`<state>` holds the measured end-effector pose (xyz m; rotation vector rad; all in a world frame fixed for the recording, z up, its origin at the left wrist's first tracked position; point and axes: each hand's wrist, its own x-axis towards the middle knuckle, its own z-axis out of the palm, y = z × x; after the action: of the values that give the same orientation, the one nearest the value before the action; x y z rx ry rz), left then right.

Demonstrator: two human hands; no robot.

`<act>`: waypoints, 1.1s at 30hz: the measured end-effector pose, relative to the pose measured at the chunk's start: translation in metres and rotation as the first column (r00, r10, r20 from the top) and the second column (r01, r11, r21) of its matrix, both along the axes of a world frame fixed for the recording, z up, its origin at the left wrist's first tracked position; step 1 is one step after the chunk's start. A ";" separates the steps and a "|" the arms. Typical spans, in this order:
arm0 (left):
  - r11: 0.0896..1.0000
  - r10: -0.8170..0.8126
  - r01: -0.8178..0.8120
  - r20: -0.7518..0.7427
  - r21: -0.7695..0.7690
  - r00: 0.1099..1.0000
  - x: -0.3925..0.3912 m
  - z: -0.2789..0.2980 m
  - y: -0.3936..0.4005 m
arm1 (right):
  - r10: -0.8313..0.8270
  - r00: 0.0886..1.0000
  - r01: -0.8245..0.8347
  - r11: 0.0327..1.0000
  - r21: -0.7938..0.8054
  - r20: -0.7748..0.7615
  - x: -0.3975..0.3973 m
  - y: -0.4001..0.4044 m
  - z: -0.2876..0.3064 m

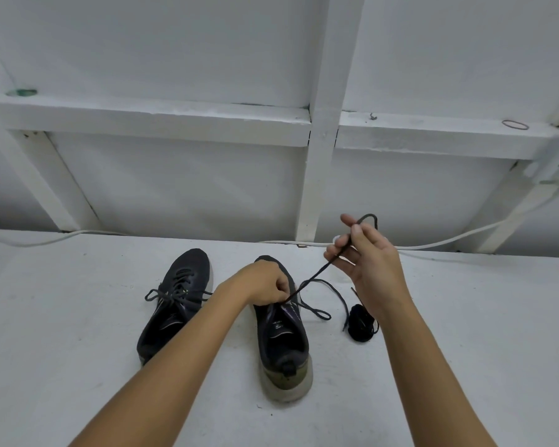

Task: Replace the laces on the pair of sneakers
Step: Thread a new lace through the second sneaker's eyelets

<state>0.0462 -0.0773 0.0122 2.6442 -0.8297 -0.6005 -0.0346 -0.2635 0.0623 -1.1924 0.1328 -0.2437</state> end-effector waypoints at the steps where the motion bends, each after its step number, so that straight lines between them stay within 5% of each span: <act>1: 1.000 0.009 -0.009 -0.009 -0.021 1.000 0.001 0.001 0.000 | 0.002 1.000 -0.002 1.000 -0.003 -0.001 0.000 0.000 0.001; 5: 0.901 0.221 -0.316 -0.310 -0.298 0.925 -0.004 0.012 -0.001 | -0.001 1.000 0.001 1.000 0.015 -0.008 0.004 -0.003 0.004; 9: 0.510 0.211 -0.614 -0.604 -0.603 0.768 -0.003 0.031 0.013 | -0.048 0.995 0.039 0.993 -0.107 -0.083 0.012 -0.004 0.002; 12: 0.292 0.156 -0.632 -0.616 -0.718 0.772 0.005 0.053 0.025 | -0.115 0.969 0.020 0.920 -0.392 -0.219 0.019 -0.001 -0.006; 16: 0.150 0.072 -0.549 -0.545 -0.822 0.836 0.005 0.091 0.028 | -0.061 0.929 -0.226 0.685 -0.692 -0.365 0.028 0.015 -0.011; 18: 0.218 0.116 -0.459 -0.444 -0.861 0.888 0.003 0.107 0.027 | 0.043 0.926 -0.323 0.606 -0.727 -0.376 0.031 0.025 -0.009; 22: 0.517 0.215 -0.269 -0.181 -0.813 0.960 -0.004 0.115 0.017 | 0.329 0.865 -0.498 0.482 -0.721 -0.378 0.036 0.044 0.005; 30: 0.785 0.212 -0.322 -0.258 -0.529 0.942 -0.013 0.063 0.033 | 0.204 0.934 -0.354 0.618 -0.702 -0.292 0.043 0.025 0.008; 33: 0.845 0.256 -0.293 -0.142 -0.448 0.956 -0.016 0.046 0.047 | 0.128 0.961 -0.261 0.722 -0.641 -0.247 0.037 0.013 0.002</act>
<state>0.0300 -0.0298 0.0580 2.2217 -0.4786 -0.3657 0.0028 -0.2502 0.0642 -1.9466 0.0793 0.0238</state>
